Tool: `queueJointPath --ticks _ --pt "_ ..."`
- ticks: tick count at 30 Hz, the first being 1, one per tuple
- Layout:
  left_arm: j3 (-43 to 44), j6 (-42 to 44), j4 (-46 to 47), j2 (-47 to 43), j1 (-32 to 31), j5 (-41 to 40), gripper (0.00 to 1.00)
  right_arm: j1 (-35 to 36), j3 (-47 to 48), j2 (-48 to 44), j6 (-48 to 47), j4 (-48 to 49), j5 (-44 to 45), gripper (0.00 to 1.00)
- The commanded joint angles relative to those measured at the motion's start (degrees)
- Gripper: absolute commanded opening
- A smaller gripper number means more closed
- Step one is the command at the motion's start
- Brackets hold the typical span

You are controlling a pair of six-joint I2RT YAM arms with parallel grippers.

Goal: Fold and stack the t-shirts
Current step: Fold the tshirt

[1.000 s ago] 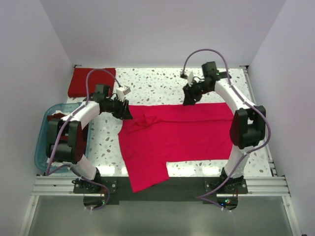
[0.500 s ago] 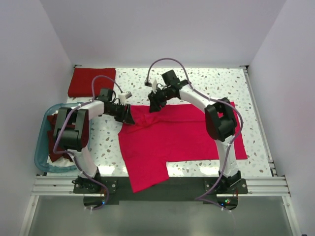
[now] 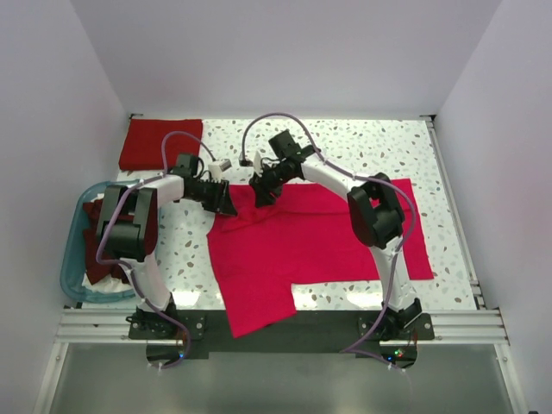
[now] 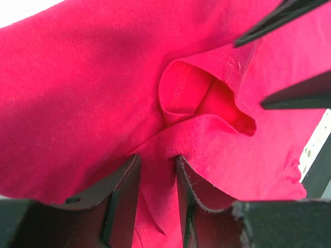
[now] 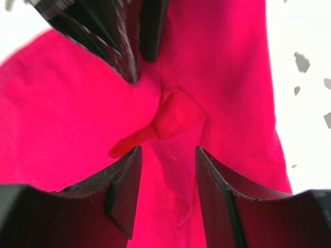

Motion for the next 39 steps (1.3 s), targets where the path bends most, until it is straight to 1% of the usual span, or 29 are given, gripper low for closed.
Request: queueJointPath --ticks 1,5,7,8,9,12,13,15,17,18,19,21,22,23,27,31,33,36,37,39 --pt "1.9 -0.5 2.7 0.4 0.4 1.8 0.39 0.3 1.7 1.3 -4.3 -1.9 1.7 0.49" --pt "2.0 -0.5 2.7 0.5 0.4 1.8 0.40 0.5 1.6 2.2 -5.1 -1.7 2.4 0.47" --pt "2.0 -0.6 2.7 0.3 0.4 1.7 0.40 0.5 1.6 2.3 -5.1 -1.4 2.5 0.36" --pt "2.0 -0.6 2.8 0.2 0.4 1.7 0.40 0.5 1.6 2.1 -5.2 -1.4 2.6 0.29" --pt "2.0 -0.5 2.9 0.1 0.4 1.9 0.39 0.5 1.6 1.9 -5.4 -1.3 2.7 0.18" --pt "1.8 -0.7 3.5 -0.5 0.5 1.8 0.37 0.5 1.3 0.9 -5.6 -1.4 1.8 0.08" --pt "1.8 -0.8 3.7 -0.7 0.6 1.9 0.36 0.5 1.1 0.6 -5.6 -1.4 1.5 0.06" --pt "1.7 -0.9 4.2 -0.9 0.7 2.1 0.34 0.4 0.4 -0.6 -5.6 -1.3 0.7 0.04" --pt "1.2 -1.5 5.3 -1.4 1.2 2.7 0.27 0.4 -0.6 -1.4 -5.5 -1.0 0.3 0.03" --pt "1.1 -1.4 5.5 -1.8 1.2 2.8 0.23 0.4 -0.9 -2.0 -5.6 -1.0 0.1 0.03" --pt "0.8 -1.5 6.0 -2.1 1.3 3.1 0.15 0.4 -1.5 -2.3 -5.6 -1.0 0.0 0.02" --pt "0.5 -1.2 6.2 -2.6 1.6 4.2 0.08 0.0 -2.0 -2.6 -5.9 -1.2 -0.1 0.01" --pt "-0.1 -0.6 6.3 -3.5 1.8 4.8 0.02 -0.1 -2.2 -2.9 -6.1 -1.3 -0.1 0.01" --pt "-0.4 -0.1 6.3 -4.1 1.9 5.3 0.01 -0.3 -2.2 -3.0 -6.3 -1.7 -0.1 0.00" --pt "-2.9 3.9 5.2 -8.5 2.0 7.7 0.00 -1.1 -3.3 -4.1 -6.9 -2.4 -1.4 0.00" --pt "-6.1 11.7 2.3 -11.6 2.0 9.4 0.00 -1.5 -5.5 -6.3 -8.5 -3.1 -3.2 0.00" --pt "-6.8 14.4 -0.3 -12.7 1.9 10.1 0.02 -1.6 -6.2 -7.3 -10.6 -4.8 -5.0 0.00" --pt "-7.8 20.0 -4.2 -13.8 1.9 11.0 0.08 -1.7 -7.0 -7.6 -15.0 -8.6 -7.1 0.00" --pt "-8.4 22.9 -5.9 -14.1 1.7 11.2 0.08 -1.5 -7.0 -7.4 -15.9 -9.7 -7.8 0.00" --pt "-9.0 25.6 -7.6 -15.2 1.1 11.5 0.11 -1.7 -7.1 -6.9 -19.8 -13.8 -9.3 0.03"
